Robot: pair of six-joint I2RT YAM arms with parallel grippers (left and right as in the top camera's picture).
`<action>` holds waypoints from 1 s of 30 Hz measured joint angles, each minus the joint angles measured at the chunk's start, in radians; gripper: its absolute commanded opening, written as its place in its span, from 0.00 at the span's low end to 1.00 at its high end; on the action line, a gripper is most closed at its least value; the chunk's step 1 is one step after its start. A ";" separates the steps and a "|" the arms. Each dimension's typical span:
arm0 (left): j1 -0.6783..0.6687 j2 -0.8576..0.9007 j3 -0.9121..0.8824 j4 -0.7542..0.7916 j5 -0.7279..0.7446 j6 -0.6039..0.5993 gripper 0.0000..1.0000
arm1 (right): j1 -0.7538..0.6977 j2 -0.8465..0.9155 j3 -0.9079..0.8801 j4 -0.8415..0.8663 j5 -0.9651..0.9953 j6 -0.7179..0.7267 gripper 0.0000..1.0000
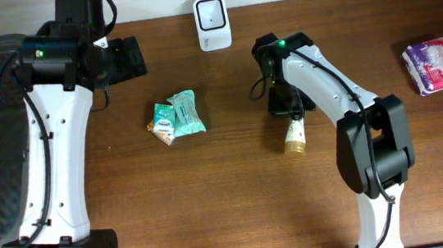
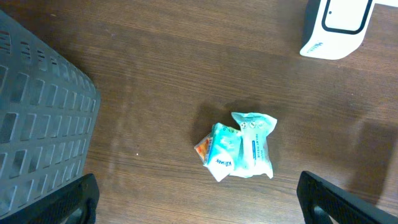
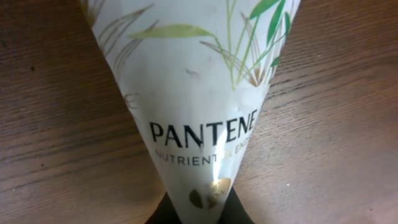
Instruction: Scan the item barcode
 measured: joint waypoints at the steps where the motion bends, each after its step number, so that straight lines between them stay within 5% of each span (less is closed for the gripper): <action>1: 0.000 0.000 0.000 0.000 0.000 0.000 0.99 | 0.008 0.000 -0.001 0.000 0.011 -0.002 0.06; 11: 0.000 0.000 0.000 0.000 0.000 0.000 0.99 | 0.024 0.000 -0.014 -0.040 0.045 -0.015 0.47; 17: 0.000 0.000 0.000 0.000 0.000 0.000 0.99 | -0.023 0.000 0.101 -0.149 0.028 -0.065 0.99; 22: 0.000 0.000 0.000 0.000 0.000 0.000 0.99 | -0.133 0.000 0.105 -0.146 -0.108 -0.179 0.99; 26: 0.000 0.000 0.000 0.000 0.000 0.000 0.99 | -0.257 0.000 0.105 -0.134 -0.322 -0.364 0.77; 30: 0.000 0.000 0.000 0.000 0.000 0.000 0.99 | -0.256 0.000 0.098 -0.060 -0.408 -0.429 0.77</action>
